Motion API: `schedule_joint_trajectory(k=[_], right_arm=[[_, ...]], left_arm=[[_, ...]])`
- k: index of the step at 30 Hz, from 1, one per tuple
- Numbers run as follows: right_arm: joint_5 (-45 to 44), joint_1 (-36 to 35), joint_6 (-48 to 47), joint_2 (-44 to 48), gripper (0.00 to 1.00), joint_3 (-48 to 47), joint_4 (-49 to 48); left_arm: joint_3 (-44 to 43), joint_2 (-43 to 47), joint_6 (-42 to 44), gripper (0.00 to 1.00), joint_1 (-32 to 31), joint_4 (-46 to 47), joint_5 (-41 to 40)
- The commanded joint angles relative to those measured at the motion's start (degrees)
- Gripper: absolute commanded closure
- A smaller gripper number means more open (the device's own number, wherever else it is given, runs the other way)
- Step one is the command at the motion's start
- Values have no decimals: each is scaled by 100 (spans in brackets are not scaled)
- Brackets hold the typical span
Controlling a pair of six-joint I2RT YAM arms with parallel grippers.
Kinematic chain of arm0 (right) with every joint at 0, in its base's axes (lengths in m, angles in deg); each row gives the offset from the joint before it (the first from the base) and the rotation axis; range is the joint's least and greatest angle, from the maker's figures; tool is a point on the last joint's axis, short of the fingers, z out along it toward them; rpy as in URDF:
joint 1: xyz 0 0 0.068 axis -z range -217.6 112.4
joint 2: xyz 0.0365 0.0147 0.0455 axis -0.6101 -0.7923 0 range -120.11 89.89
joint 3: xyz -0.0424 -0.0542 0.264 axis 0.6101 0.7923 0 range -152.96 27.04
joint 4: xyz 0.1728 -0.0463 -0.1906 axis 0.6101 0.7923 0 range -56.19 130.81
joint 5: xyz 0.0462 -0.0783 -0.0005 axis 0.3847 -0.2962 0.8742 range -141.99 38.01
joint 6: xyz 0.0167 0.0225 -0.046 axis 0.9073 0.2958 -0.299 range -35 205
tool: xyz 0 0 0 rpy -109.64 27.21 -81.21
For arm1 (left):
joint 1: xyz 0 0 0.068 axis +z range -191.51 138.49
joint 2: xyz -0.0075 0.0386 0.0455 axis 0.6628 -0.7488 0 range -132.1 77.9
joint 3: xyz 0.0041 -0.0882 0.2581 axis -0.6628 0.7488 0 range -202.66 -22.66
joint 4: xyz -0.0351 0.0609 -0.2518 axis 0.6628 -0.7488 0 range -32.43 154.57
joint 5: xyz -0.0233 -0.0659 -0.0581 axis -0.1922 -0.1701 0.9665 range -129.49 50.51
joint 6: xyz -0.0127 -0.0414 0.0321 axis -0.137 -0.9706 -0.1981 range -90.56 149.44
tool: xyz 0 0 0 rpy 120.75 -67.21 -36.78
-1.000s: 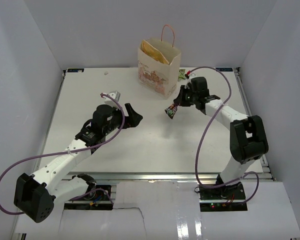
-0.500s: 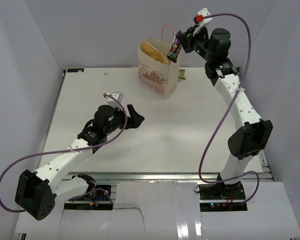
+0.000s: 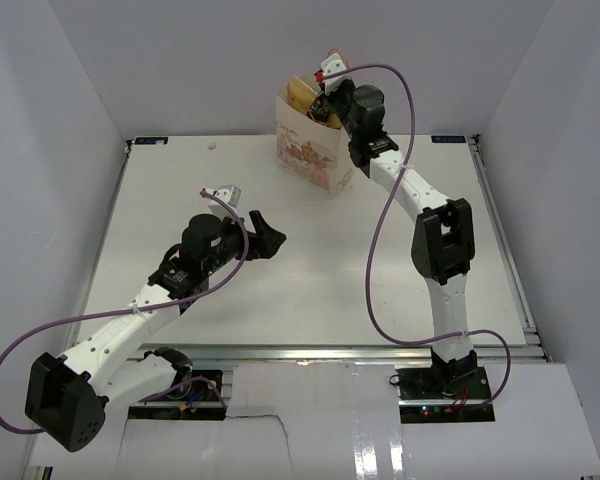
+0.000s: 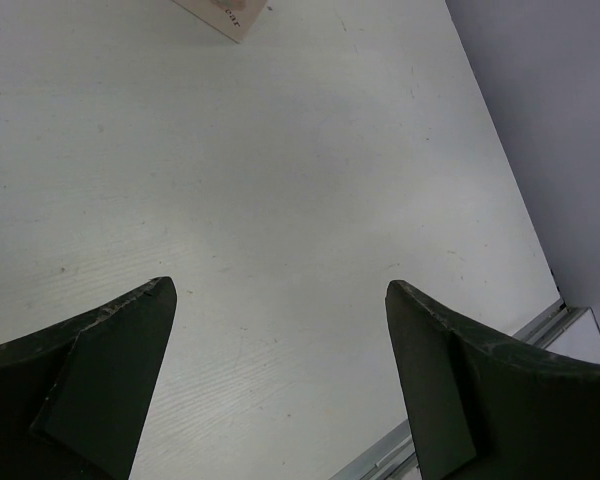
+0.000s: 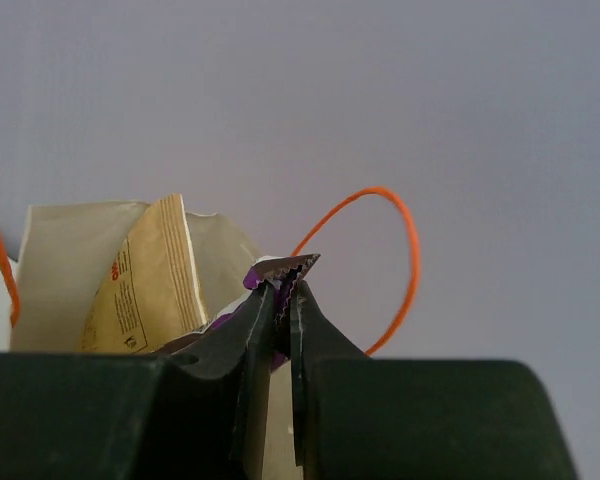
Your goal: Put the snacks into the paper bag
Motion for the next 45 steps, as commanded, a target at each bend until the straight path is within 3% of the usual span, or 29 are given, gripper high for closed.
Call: schedule_joint_trajectory(k=[1, 15, 22, 36, 38, 45], right_arm=[[-293, 62, -479, 429, 92, -177, -1176], [208, 54, -567, 834, 91, 790, -1344], [454, 27, -313, 860, 91, 685, -1204], [88, -175, -435, 650, 88, 869, -1168], [42, -175, -488, 640, 84, 878, -1168], [191, -175, -471, 860, 47, 1036, -1089]], left_arm=[[59, 90, 4, 3, 0, 8, -95], [-73, -262, 119, 3, 0, 175, 89], [23, -130, 75, 3, 0, 157, 37], [6, -87, 83, 3, 0, 113, 63], [24, -51, 75, 3, 0, 96, 37], [41, -25, 66, 3, 0, 122, 45]])
